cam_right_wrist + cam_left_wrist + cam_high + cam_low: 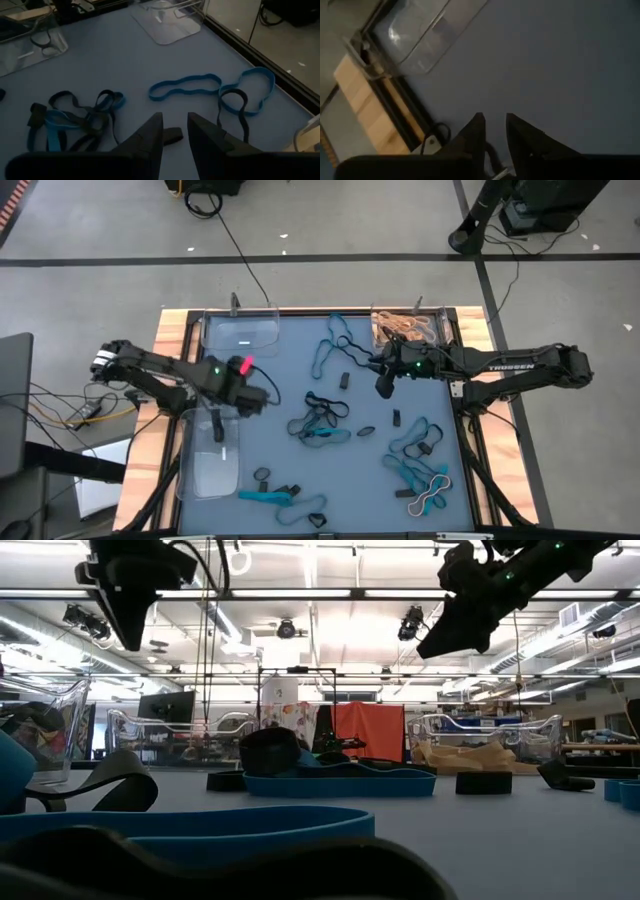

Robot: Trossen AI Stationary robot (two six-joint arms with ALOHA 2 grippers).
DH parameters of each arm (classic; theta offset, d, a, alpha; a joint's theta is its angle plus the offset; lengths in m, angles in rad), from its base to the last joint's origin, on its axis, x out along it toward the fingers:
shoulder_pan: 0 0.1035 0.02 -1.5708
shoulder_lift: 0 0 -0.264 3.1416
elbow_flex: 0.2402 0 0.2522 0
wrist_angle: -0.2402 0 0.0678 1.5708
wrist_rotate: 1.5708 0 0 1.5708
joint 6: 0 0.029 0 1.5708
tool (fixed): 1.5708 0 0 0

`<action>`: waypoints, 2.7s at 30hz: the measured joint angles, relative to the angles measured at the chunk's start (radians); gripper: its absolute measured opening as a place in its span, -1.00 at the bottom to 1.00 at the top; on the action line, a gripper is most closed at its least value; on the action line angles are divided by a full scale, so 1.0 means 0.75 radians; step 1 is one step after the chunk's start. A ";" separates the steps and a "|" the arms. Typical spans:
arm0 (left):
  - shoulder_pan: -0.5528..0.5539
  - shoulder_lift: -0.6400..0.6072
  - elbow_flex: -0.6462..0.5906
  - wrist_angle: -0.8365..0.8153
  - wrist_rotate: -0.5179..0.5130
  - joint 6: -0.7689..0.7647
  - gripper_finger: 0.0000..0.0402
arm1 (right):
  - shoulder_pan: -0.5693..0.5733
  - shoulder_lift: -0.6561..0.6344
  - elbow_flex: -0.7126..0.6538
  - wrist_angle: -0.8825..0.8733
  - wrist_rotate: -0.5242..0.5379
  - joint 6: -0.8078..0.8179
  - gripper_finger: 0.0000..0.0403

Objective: Sort rubber bands into baskets
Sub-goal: Put the big black rubber band into the bottom left transparent bin

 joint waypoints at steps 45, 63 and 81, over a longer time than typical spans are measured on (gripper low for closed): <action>0.457 -0.380 -0.630 0.299 0.605 0.191 -0.44 | 0.011 0.000 0.000 -0.016 -0.026 -0.014 -0.50; 0.456 -0.233 -0.475 0.123 0.526 0.235 -0.97 | 0.011 0.000 0.000 -0.017 -0.041 -0.037 -0.50; 0.240 -0.249 0.300 -0.046 0.337 0.229 -0.98 | 0.011 0.000 0.000 -0.017 -0.040 -0.035 -0.51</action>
